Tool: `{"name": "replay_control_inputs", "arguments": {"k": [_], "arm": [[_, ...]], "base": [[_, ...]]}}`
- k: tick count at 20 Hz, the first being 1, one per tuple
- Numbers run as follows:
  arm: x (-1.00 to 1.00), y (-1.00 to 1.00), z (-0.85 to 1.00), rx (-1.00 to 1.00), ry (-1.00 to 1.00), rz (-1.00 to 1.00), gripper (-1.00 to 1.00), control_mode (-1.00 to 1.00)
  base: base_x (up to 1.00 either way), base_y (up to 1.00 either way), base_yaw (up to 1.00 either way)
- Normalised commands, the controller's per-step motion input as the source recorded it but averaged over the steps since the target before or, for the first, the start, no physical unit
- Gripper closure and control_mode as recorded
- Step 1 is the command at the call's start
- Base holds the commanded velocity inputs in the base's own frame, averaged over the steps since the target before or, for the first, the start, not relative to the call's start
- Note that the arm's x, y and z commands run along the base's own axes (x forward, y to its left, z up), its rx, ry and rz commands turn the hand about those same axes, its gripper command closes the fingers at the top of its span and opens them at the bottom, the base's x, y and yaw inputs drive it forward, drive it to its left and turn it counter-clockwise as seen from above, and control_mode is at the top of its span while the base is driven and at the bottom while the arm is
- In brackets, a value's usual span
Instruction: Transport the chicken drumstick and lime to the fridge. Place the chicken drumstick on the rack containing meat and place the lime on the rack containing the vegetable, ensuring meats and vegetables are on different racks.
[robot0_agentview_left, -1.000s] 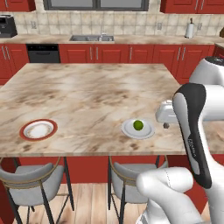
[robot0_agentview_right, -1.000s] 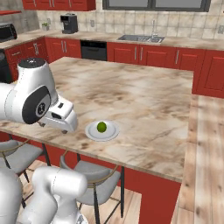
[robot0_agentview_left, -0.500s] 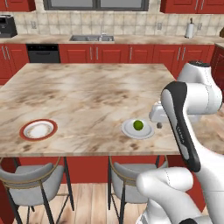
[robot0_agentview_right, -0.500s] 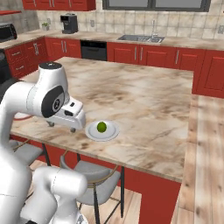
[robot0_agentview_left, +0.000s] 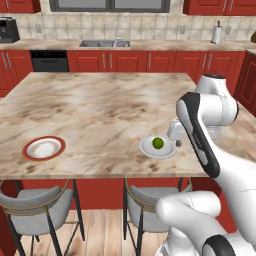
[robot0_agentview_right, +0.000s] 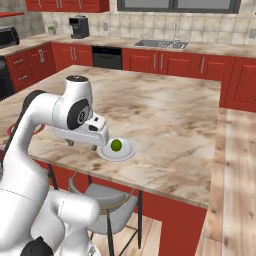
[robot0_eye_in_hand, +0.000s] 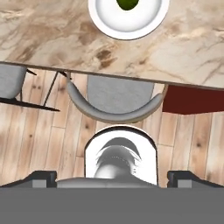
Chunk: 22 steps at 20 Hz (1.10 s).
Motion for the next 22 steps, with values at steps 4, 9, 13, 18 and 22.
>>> {"name": "replay_control_inputs", "arguments": {"k": [4,9,13,18,22], "arm": [[0.51,-0.09,-0.29,0.0,0.01,0.08,-1.0,-1.0],[0.53,-0.02,-0.28,0.0,0.01,0.08,-1.0,-1.0],[0.39,0.0,-0.22,-0.02,0.0,0.08,-1.0,-1.0],[0.23,0.0,-0.23,0.0,0.0,0.01,-1.0,-1.0],[0.29,0.0,-0.29,0.0,-0.03,-0.05,-1.0,-1.0]], "base": [[0.0,0.0,0.0],[0.0,0.0,0.0],[0.0,0.0,0.0],[0.0,0.0,0.0],[0.0,0.0,0.0]]}}
